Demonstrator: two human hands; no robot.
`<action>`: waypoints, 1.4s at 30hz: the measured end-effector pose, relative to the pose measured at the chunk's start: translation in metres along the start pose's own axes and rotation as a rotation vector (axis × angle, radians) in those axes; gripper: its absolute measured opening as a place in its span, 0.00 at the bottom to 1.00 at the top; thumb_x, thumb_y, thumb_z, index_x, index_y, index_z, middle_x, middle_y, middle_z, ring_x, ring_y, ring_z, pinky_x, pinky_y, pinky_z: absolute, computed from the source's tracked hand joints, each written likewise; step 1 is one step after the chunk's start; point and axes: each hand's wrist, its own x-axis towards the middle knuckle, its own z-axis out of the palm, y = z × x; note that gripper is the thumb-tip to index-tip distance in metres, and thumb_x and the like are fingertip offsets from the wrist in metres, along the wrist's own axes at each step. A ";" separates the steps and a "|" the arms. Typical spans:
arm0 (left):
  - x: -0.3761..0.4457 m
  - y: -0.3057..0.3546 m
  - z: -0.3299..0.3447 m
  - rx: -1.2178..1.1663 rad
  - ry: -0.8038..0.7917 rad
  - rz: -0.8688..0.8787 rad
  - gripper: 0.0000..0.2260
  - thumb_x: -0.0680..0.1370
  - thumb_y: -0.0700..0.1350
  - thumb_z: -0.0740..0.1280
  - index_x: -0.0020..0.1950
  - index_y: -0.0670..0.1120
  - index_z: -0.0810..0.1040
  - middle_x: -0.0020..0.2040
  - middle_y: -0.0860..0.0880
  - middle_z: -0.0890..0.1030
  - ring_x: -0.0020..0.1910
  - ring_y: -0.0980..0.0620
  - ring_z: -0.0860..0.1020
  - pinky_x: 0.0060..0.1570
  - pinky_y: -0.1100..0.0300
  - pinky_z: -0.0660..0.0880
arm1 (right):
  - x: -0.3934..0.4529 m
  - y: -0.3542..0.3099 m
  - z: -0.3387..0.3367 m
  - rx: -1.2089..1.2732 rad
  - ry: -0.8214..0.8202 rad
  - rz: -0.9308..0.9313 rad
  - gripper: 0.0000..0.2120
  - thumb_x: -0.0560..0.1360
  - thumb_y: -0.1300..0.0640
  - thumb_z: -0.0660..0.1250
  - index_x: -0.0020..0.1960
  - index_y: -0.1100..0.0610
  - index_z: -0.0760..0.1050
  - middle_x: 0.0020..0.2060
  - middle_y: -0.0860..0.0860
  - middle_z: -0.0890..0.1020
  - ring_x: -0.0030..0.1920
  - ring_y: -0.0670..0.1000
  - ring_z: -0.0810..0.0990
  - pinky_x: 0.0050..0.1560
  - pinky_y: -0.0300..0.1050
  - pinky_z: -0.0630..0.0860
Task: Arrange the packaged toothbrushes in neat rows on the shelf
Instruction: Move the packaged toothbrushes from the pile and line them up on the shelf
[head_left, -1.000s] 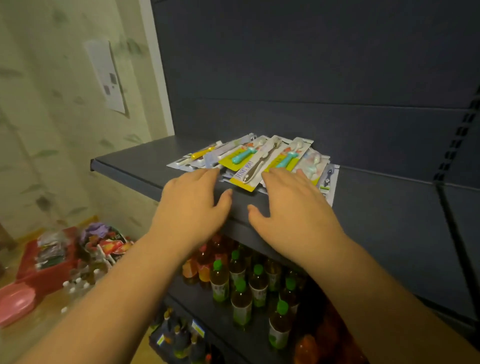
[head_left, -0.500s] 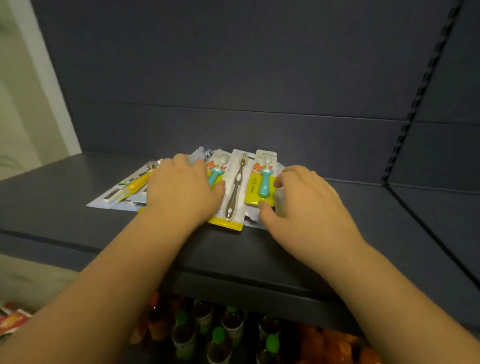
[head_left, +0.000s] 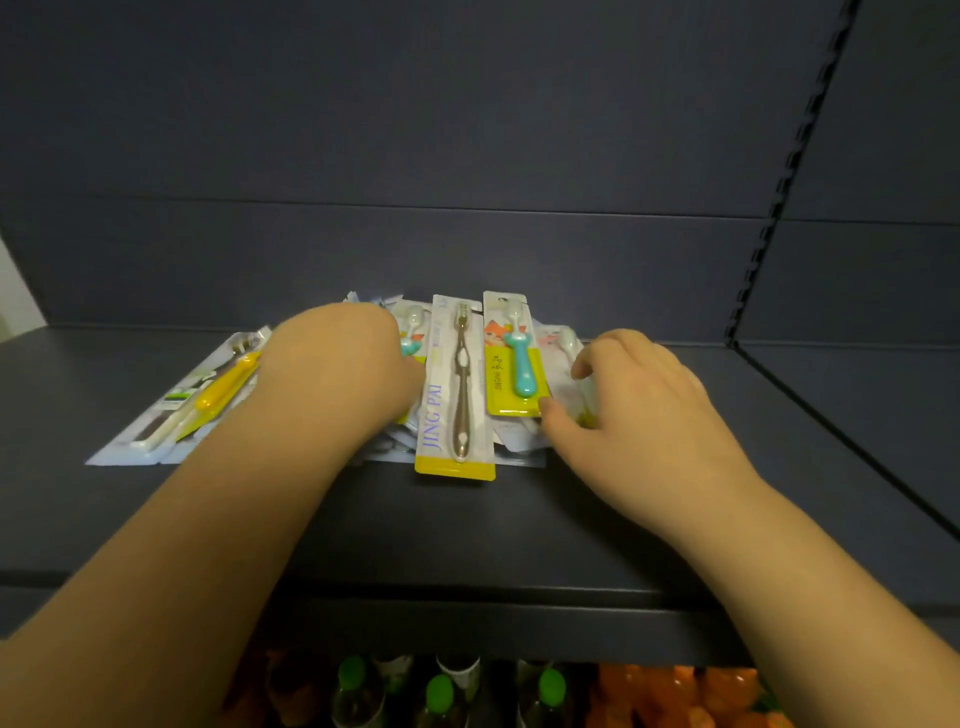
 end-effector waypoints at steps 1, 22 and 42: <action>0.002 0.000 0.000 0.001 -0.005 -0.002 0.12 0.75 0.52 0.61 0.45 0.44 0.76 0.32 0.49 0.71 0.29 0.52 0.66 0.27 0.60 0.57 | 0.001 0.000 0.000 -0.006 -0.006 0.011 0.17 0.74 0.41 0.63 0.52 0.53 0.72 0.51 0.49 0.73 0.53 0.53 0.73 0.53 0.47 0.69; -0.001 -0.002 0.001 -0.042 -0.047 0.040 0.20 0.74 0.62 0.56 0.54 0.49 0.72 0.48 0.45 0.77 0.49 0.43 0.74 0.42 0.55 0.66 | 0.016 -0.013 0.006 -0.092 -0.044 0.029 0.25 0.77 0.35 0.58 0.62 0.54 0.73 0.57 0.51 0.74 0.57 0.55 0.72 0.57 0.50 0.70; -0.044 -0.020 -0.011 -1.036 0.057 -0.009 0.10 0.75 0.49 0.70 0.47 0.58 0.69 0.38 0.58 0.74 0.35 0.69 0.74 0.30 0.73 0.68 | 0.059 -0.031 0.000 0.004 -0.264 0.225 0.14 0.72 0.43 0.65 0.40 0.53 0.69 0.34 0.49 0.75 0.34 0.50 0.74 0.30 0.43 0.64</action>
